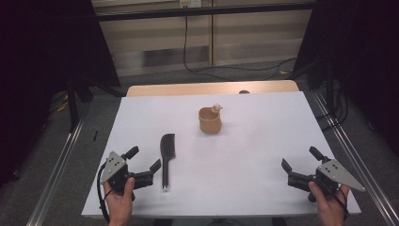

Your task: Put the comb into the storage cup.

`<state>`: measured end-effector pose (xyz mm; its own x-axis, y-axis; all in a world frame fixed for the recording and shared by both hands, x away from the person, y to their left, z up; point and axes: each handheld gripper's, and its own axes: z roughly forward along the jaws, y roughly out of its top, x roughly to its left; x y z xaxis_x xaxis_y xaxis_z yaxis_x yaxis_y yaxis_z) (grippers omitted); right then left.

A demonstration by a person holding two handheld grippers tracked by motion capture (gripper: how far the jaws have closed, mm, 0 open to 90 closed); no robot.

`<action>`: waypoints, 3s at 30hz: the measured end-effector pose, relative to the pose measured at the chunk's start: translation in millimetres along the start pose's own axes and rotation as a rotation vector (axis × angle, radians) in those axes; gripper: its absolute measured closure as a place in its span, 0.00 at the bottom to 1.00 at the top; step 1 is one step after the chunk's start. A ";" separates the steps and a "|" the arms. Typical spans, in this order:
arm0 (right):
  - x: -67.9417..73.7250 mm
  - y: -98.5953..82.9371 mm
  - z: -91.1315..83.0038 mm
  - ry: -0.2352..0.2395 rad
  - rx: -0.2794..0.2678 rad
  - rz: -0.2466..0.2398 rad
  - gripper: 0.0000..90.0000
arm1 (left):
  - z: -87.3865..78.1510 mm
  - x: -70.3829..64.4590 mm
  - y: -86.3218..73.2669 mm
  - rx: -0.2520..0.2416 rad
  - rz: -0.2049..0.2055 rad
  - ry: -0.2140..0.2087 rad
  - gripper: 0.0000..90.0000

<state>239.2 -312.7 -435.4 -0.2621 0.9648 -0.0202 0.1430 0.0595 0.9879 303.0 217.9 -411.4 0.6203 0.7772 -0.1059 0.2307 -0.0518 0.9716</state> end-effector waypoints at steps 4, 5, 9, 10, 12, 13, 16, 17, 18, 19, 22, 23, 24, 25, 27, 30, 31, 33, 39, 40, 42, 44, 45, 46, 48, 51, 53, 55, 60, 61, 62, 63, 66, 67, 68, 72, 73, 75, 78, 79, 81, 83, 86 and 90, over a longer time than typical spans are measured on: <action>-0.4 0.2 0.0 -0.003 0.000 0.005 0.00 | 3.3 0.8 2.4 -0.004 -0.005 -0.026 0.03; -0.6 0.1 0.2 -0.002 0.000 0.005 0.00 | 5.3 0.5 3.9 -0.015 -0.003 -0.030 0.03; -0.2 -0.2 1.0 -0.003 0.003 0.005 0.00 | 11.3 -2.0 7.9 -0.018 0.025 -0.039 0.03; 0.0 -0.3 0.9 0.000 0.005 0.004 0.00 | 12.8 -2.1 8.4 -0.012 0.032 -0.045 0.03; 0.4 -0.4 0.8 0.002 0.005 0.005 0.00 | 15.8 -3.7 9.1 -0.009 0.043 -0.048 0.03; 0.4 -0.4 0.8 0.002 0.005 0.007 0.00 | 17.9 -3.9 10.0 -0.008 0.053 -0.053 0.03; 0.3 -0.5 1.0 0.002 0.006 0.005 0.00 | 25.7 -5.8 13.1 -0.017 0.060 -0.051 0.03; 0.5 -0.5 1.0 0.003 0.007 0.005 0.00 | 28.5 -6.5 14.0 -0.019 0.061 -0.055 0.03; 0.6 -0.5 1.2 0.006 0.007 0.003 0.00 | 30.5 -7.0 14.9 -0.017 0.061 -0.053 0.03; 0.7 -0.5 1.2 0.007 0.007 0.000 0.00 | 32.2 -7.4 15.8 -0.016 0.063 -0.057 0.03; 0.7 -0.7 1.4 0.008 0.007 -0.003 0.00 | 37.5 -9.5 17.9 -0.014 0.068 -0.072 0.03; 0.6 -0.7 1.4 0.007 0.007 -0.002 0.00 | 39.4 -9.8 18.4 -0.014 0.077 -0.074 0.03; 0.5 -0.8 1.3 0.007 0.007 -0.002 0.00 | 42.0 -10.8 18.4 -0.014 0.082 -0.080 0.02; 0.5 -0.8 1.2 0.007 0.008 -0.002 0.00 | 44.4 -11.7 17.4 -0.018 0.090 -0.088 0.02; 0.8 -0.7 0.9 0.011 0.007 0.000 0.00 | 48.7 -12.2 13.1 -0.043 0.094 -0.084 0.02; 1.5 -0.6 0.8 0.017 0.006 -0.007 0.00 | 48.8 -10.4 11.9 -0.046 0.084 -0.086 0.02; 1.5 -0.6 0.8 0.017 0.006 -0.007 0.00 | 48.1 -10.1 11.8 -0.063 0.074 -0.082 0.02; 1.3 -0.7 1.2 0.016 0.006 -0.004 0.00 | 47.6 -9.5 12.0 -0.061 0.070 -0.087 0.01; 1.2 -0.7 0.7 0.020 0.005 -0.007 0.00 | 47.6 -10.3 7.6 -0.057 0.068 -0.069 0.04; 1.3 -0.6 0.5 0.020 0.008 -0.006 0.00 | 47.3 -9.5 6.8 -0.048 0.065 -0.063 0.06; 1.4 -0.7 0.6 0.019 0.008 -0.006 0.00 | 47.4 -6.8 5.0 -0.031 0.056 -0.063 0.12; 1.1 -0.8 0.9 0.020 0.008 -0.006 0.00 | 47.4 -5.4 4.1 -0.033 0.031 -0.072 0.20; 1.1 -0.9 0.8 0.017 0.011 -0.002 0.00 | 47.4 -5.4 4.2 -0.038 0.038 -0.064 0.24; 0.9 -1.0 0.7 0.014 0.013 -0.001 0.00 | 47.4 -5.7 4.5 -0.040 0.045 -0.060 0.26; 0.7 -0.9 0.6 0.013 0.010 -0.002 0.00 | 47.5 -6.4 4.5 -0.042 0.053 -0.069 0.29; 1.0 -1.1 0.8 0.019 0.011 -0.003 0.00 | 47.9 -7.7 4.2 -0.054 0.049 -0.077 0.36; 1.3 -1.1 0.8 0.020 0.013 -0.005 0.00 | 46.8 -8.0 4.8 -0.063 0.060 -0.069 0.40; 1.4 -1.1 0.8 0.020 0.011 -0.006 0.00 | 46.3 -7.9 5.4 -0.076 0.038 -0.072 0.43; 1.2 -1.2 0.7 0.021 0.014 -0.005 0.00 | 44.6 -6.2 6.1 -0.069 0.018 -0.090 0.64; 1.2 -1.2 0.7 0.021 0.014 -0.005 0.00 | 44.4 -6.1 6.3 -0.066 0.019 -0.096 0.64; 1.2 -1.2 0.8 0.022 0.013 -0.005 0.00 | 44.2 -6.2 6.2 -0.070 0.014 -0.104 0.68; 1.3 -1.3 0.8 0.023 0.014 -0.004 0.00 | 44.1 -5.7 6.5 -0.061 0.015 -0.114 0.74; 1.3 -1.3 0.9 0.022 0.014 -0.004 0.00 | 43.9 -5.2 6.4 -0.048 0.014 -0.136 0.82; 1.3 -1.3 0.9 0.022 0.013 -0.004 0.00 | 44.0 -5.3 6.4 -0.049 0.003 -0.147 0.86; 1.4 -1.3 0.9 0.023 0.014 -0.004 0.00 | 43.9 -5.1 6.6 -0.045 -0.003 -0.157 0.88; 1.4 -1.4 0.9 0.023 0.014 -0.003 0.00 | 42.6 -4.6 8.3 -0.014 -0.008 -0.192 1.00; 1.4 -1.4 0.9 0.022 0.014 -0.003 0.00 | 42.1 -4.5 8.6 -0.008 -0.006 -0.197 1.00; 1.4 -1.4 0.9 0.022 0.014 -0.004 0.00 | 41.1 -4.2 8.8 0.007 -0.007 -0.209 1.00; 1.4 -1.4 0.8 0.022 0.015 -0.003 0.00 | 39.1 -4.8 8.9 0.027 -0.015 -0.222 1.00; 1.4 -1.3 0.8 0.022 0.014 -0.003 0.00 | 38.2 -4.8 8.9 0.039 -0.015 -0.229 1.00; 1.4 -1.4 0.8 0.024 0.014 -0.003 0.00 | 36.2 -5.0 9.1 0.066 -0.010 -0.234 1.00; 1.3 -1.4 0.7 0.024 0.013 -0.003 0.00 | 34.7 -5.5 8.8 0.077 -0.019 -0.243 1.00; 1.6 -1.3 0.6 0.023 0.014 -0.002 0.00 | 33.8 -4.9 8.6 0.105 -0.024 -0.244 1.00; 1.7 -1.3 0.6 0.024 0.014 -0.002 0.00 | 34.4 -4.6 7.4 0.153 -0.025 -0.236 1.00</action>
<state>239.2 -311.0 -436.8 -0.2847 0.9584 -0.0181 0.1556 0.0648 0.9857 327.7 192.4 -411.1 0.7667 0.6124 -0.1928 0.3471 -0.1427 0.9269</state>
